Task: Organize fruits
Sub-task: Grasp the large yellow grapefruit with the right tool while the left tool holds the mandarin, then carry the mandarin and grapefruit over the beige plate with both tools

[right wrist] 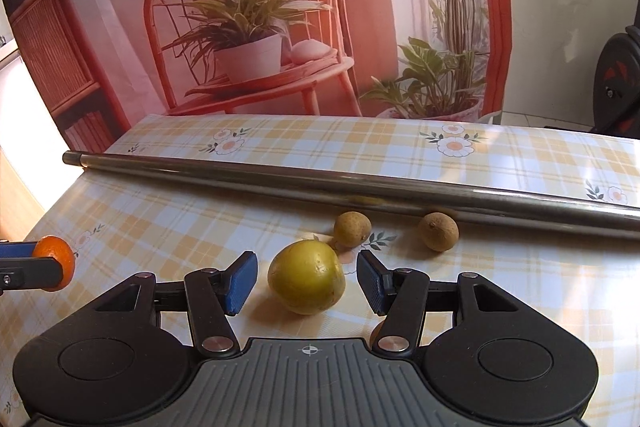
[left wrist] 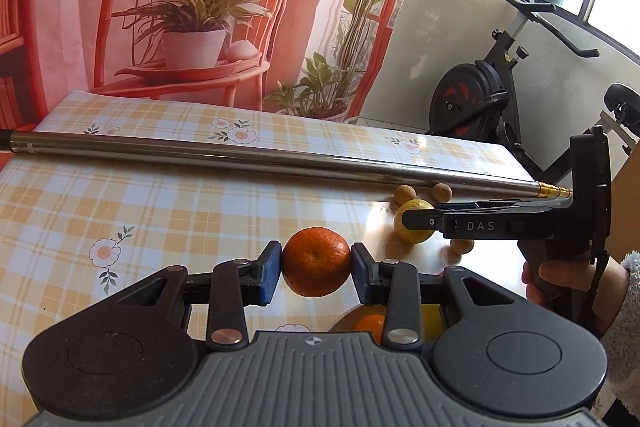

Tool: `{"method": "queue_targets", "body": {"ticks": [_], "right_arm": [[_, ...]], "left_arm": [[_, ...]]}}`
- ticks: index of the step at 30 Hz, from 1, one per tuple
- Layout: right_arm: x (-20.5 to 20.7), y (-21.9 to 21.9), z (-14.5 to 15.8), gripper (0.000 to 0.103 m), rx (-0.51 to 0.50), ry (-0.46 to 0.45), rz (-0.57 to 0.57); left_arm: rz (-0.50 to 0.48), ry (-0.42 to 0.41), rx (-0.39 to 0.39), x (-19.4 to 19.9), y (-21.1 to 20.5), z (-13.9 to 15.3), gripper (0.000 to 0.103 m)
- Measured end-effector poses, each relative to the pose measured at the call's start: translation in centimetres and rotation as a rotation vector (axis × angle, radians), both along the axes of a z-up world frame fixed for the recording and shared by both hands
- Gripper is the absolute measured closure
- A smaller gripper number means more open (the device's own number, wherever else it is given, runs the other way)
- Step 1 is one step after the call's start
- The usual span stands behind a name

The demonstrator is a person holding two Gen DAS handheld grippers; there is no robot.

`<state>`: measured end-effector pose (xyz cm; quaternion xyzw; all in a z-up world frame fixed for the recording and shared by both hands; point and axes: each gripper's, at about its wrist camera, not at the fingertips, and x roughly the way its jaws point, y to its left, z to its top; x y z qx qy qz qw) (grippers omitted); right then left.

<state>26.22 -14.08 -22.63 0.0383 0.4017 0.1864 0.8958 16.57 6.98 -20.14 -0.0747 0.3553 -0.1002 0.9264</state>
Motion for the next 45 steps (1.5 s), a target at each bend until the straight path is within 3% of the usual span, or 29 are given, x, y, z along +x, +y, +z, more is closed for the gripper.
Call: {"method": "queue_targets", "body": {"ticks": [6,9,18,24,38,45], "right_arm": [[1.2,1.0,-1.4,0.053,-0.044,0.039,0.006],[1.3,1.1,-1.7,0.059,-0.042,0.053,0.006],[0.4,0.7,-1.3,0.060,-0.018,0.053,-0.010],[-3.4,-0.4,1.1,0.060,0.078,0.024,-0.035],[-14.4,-0.4,4.9,0.060,0.156,-0.058,-0.086],[-17.5,-0.2,5.3,0.060,0.153,-0.077,-0.101]], "left_arm": [[-0.012,0.007,-0.011,-0.1,0.1,-0.3,0.063],[-0.024,0.006,-0.011,-0.3,0.0,-0.4,0.063],[-0.069,0.004,-0.024,-1.0,-0.4,-0.2,0.063],[-0.098,-0.006,-0.042,-1.9,-0.5,0.4,0.063],[-0.163,0.008,-0.069,-4.9,-1.0,1.0,0.063],[-0.243,0.012,-0.007,-5.7,-2.5,0.6,0.063]]}}
